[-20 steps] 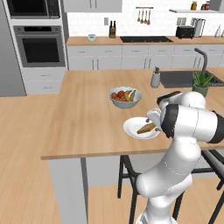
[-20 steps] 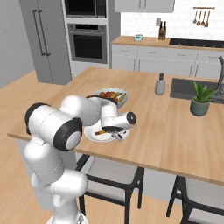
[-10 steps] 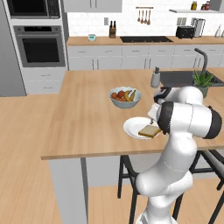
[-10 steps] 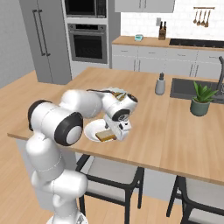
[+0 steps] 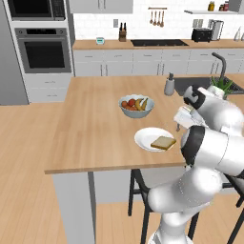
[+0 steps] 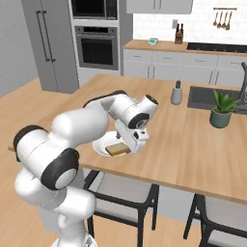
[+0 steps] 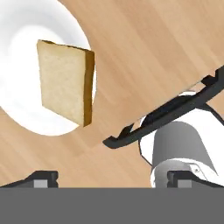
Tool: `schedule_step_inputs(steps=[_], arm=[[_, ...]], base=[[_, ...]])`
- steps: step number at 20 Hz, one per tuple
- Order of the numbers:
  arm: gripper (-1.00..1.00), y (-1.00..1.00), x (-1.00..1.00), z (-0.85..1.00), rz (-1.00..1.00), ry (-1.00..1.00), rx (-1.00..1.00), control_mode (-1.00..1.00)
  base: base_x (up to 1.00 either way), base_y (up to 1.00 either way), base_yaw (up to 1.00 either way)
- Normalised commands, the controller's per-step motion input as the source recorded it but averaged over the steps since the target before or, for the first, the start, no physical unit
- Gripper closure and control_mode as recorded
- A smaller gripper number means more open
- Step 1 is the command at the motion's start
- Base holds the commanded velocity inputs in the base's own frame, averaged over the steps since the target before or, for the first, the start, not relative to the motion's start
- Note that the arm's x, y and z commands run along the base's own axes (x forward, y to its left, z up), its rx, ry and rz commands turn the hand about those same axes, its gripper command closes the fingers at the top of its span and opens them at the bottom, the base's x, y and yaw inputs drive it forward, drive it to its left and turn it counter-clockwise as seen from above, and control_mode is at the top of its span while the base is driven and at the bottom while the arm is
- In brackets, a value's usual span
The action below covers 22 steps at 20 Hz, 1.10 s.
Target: Start the toaster. Once the lever pops up, take the bread to the plate on the dining counter.
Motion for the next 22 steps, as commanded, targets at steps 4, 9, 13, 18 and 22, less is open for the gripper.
schedule_step_inputs(steps=[4,9,13,18,22], arm=[[-1.0,0.59,-1.0,0.43,0.0,-0.56,-0.24,-1.0],[-1.0,0.8,-1.0,0.28,0.0,-0.49,-0.3,-1.0],[-1.0,0.9,-1.0,0.44,0.02,-0.26,-0.3,-1.0],[-1.0,0.68,-0.87,0.42,0.02,-0.13,-0.21,-1.0],[-1.0,0.27,-0.68,0.29,0.02,-0.1,-0.02,-1.0]], base=[[0.0,0.0,0.0],[0.0,0.0,0.0],[0.0,0.0,0.0],[0.0,0.0,0.0],[0.0,0.0,0.0]])
